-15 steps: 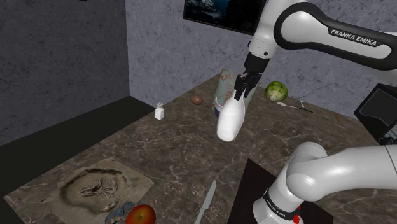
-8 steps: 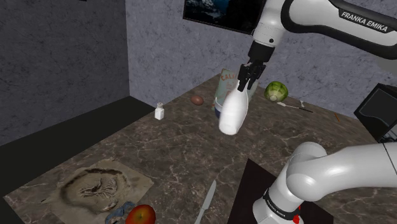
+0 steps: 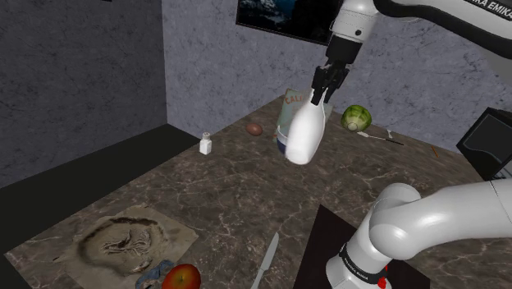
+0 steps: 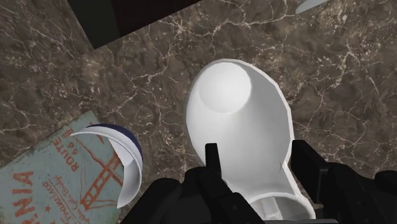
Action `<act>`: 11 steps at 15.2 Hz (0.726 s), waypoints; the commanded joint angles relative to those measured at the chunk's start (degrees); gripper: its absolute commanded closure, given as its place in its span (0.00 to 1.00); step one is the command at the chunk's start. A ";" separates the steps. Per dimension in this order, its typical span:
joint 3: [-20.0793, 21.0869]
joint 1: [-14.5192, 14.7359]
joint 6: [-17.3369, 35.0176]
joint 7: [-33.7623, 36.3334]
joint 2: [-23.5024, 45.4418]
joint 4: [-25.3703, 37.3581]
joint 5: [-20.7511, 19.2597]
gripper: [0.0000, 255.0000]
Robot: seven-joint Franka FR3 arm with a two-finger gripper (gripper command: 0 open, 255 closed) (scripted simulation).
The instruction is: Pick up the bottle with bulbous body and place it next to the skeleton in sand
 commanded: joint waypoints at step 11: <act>-0.04 0.03 -8.61 -0.20 5.99 14.62 0.03 1.00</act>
